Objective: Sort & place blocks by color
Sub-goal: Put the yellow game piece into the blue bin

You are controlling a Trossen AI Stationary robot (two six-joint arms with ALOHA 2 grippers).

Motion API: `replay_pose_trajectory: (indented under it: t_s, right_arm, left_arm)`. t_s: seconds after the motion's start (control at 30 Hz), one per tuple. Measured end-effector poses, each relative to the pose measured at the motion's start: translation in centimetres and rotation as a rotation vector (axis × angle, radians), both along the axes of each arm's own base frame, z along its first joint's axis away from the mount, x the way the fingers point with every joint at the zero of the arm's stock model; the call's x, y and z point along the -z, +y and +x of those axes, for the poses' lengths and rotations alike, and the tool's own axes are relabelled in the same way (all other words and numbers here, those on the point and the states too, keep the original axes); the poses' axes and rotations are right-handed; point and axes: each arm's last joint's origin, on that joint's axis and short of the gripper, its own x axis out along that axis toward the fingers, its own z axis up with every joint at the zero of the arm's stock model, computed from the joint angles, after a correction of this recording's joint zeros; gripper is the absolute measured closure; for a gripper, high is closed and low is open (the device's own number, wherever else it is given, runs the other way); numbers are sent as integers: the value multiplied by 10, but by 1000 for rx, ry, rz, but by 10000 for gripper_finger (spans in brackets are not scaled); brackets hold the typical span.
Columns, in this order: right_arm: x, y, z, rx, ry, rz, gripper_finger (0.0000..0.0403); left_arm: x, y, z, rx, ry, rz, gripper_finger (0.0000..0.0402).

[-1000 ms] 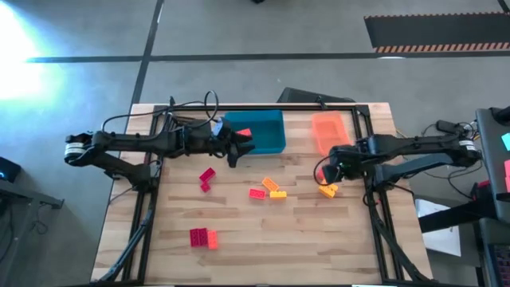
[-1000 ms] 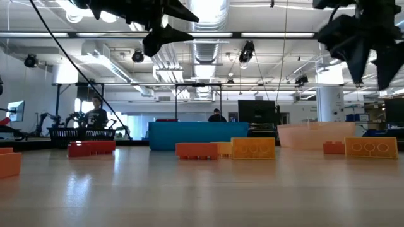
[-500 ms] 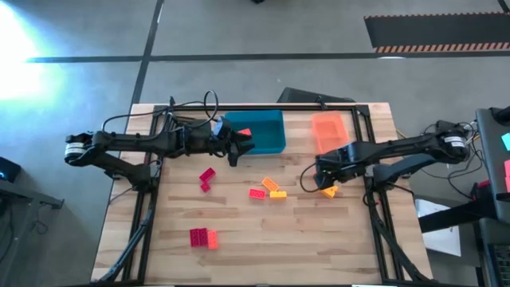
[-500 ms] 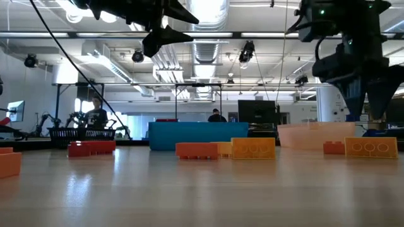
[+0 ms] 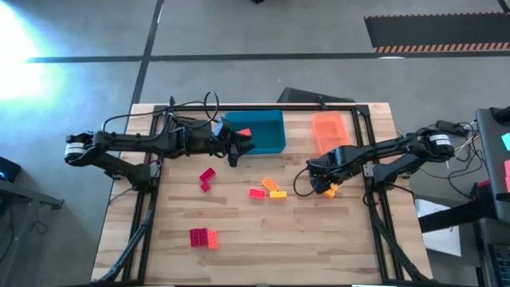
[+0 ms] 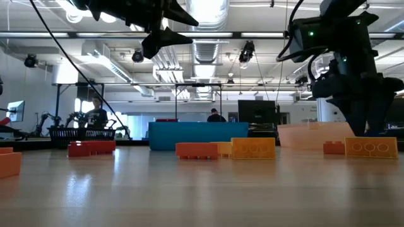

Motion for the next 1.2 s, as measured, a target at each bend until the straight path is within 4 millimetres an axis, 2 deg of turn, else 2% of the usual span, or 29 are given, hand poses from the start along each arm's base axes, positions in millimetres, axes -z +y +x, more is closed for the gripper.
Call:
replay_pose_trajectory:
  t_s: [0.53,0.67,0.93,1.07,1.2]
  right_arm:
    - [18,3,12,-44,15,41,167]
    - [20,4,14,-47,19,56,205]
    - [20,4,14,-52,10,65,316]
    - [15,4,14,-78,-19,71,321]
    - [-1,4,15,-81,-92,82,321]
  left_arm:
    - [0,1,0,-24,0,5,201]
    - [-1,1,0,-26,-4,6,201]
    - [0,1,0,-26,-1,6,201]
    - [-2,1,0,-27,-6,7,201]
    - [-1,1,0,-28,-4,6,201]
